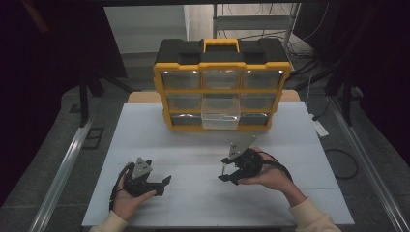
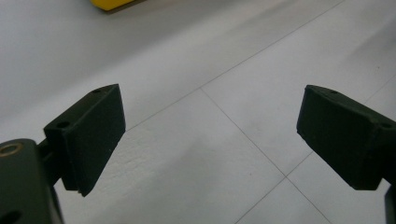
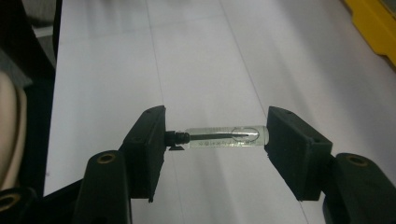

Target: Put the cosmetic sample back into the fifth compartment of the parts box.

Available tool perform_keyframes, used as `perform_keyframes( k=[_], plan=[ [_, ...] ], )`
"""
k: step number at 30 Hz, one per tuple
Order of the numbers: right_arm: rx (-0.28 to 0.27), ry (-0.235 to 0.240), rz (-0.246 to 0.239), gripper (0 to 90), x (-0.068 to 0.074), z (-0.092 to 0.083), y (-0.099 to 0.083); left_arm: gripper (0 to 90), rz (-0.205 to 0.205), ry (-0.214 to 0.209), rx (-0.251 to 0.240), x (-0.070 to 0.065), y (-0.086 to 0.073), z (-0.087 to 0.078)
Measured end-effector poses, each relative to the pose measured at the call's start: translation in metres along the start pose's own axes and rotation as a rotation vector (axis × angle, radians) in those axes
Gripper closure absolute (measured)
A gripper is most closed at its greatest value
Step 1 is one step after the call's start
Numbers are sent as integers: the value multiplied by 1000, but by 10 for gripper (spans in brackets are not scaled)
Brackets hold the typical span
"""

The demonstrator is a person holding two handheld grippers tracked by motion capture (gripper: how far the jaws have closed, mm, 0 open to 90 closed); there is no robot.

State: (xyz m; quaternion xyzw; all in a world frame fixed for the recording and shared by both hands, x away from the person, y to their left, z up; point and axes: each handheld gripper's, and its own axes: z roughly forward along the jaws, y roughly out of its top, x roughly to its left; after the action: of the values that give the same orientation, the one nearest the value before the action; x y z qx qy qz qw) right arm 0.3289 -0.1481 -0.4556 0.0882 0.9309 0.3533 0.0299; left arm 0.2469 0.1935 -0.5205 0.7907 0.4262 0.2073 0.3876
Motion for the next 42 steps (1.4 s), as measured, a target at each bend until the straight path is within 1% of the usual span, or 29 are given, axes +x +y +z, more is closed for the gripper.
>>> perform_keyframes(
  k=[3,4,5,6,7,8,11,13,17,20,21,24,27,28,29,32,35,38,42],
  plan=[
    [-1,-23,18,398,0,-2,0,86,1,1,-3,0,0,0],
    [-1,-23,18,398,0,-2,0,86,1,1,-3,0,0,0],
    [0,-33,26,398,-1,-3,0,86,2,2,-5,0,0,0],
    [3,-53,34,398,-1,-4,0,85,2,3,-7,0,0,0],
    [3,-53,34,398,-1,-4,0,85,2,3,-7,0,0,0],
    [3,-68,50,398,-1,-5,1,85,2,4,-8,0,0,0],
    [5,-80,59,398,-1,-6,1,85,4,5,-9,0,0,0],
    [10,-103,74,398,-1,-7,1,85,6,5,-9,-1,0,0],
    [3,-141,106,398,-1,-10,3,85,7,6,-12,-1,0,-1],
    [-13,-172,128,398,0,-14,6,85,8,7,-14,-1,0,-1],
    [-13,-172,128,398,0,-14,6,85,8,7,-14,-1,0,-1],
    [-35,-197,141,398,1,-18,9,85,8,8,-15,-1,0,-1],
    [-68,-230,165,398,2,-25,12,85,9,8,-17,-1,0,-1],
    [-68,-230,165,398,2,-25,12,85,9,8,-17,-1,0,-1],
    [-79,-236,167,398,2,-28,13,85,8,8,-17,-1,0,-1],
    [-108,-262,173,398,4,-35,16,85,6,9,-18,-1,0,-1],
    [-139,-284,188,398,6,-42,20,85,7,10,-19,-2,0,-1],
    [-155,-312,190,398,8,-48,23,85,5,9,-18,-2,0,-1],
    [-196,-342,205,398,8,-56,25,85,6,12,-18,-2,0,0]
  ],
)
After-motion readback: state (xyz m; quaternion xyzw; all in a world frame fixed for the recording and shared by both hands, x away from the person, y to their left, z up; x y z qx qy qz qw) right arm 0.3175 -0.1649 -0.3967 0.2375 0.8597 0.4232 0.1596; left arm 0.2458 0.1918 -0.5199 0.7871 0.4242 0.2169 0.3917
